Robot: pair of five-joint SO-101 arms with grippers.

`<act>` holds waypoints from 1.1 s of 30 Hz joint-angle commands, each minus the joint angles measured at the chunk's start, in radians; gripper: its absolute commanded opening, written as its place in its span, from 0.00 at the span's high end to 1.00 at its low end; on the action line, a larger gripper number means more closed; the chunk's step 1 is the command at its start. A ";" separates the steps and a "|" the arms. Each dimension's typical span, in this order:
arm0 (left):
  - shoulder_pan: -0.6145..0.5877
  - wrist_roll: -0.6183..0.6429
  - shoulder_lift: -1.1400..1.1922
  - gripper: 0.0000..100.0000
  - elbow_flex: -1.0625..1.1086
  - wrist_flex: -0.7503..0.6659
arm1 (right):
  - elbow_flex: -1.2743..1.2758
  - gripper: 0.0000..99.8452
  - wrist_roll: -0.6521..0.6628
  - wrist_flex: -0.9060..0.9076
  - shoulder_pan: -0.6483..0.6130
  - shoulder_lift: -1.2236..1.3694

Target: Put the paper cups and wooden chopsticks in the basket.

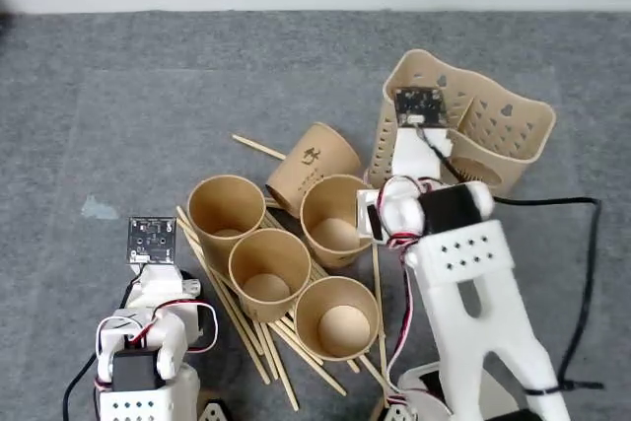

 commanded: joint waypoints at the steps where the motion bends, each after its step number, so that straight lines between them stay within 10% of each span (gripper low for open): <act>1: 0.005 -0.002 -0.015 0.98 -0.018 0.003 | -0.124 0.99 0.006 0.082 -0.005 -0.068; 33: -0.002 -0.008 -0.015 0.98 -0.041 -0.049 | -0.634 0.99 0.054 0.127 0.064 -0.197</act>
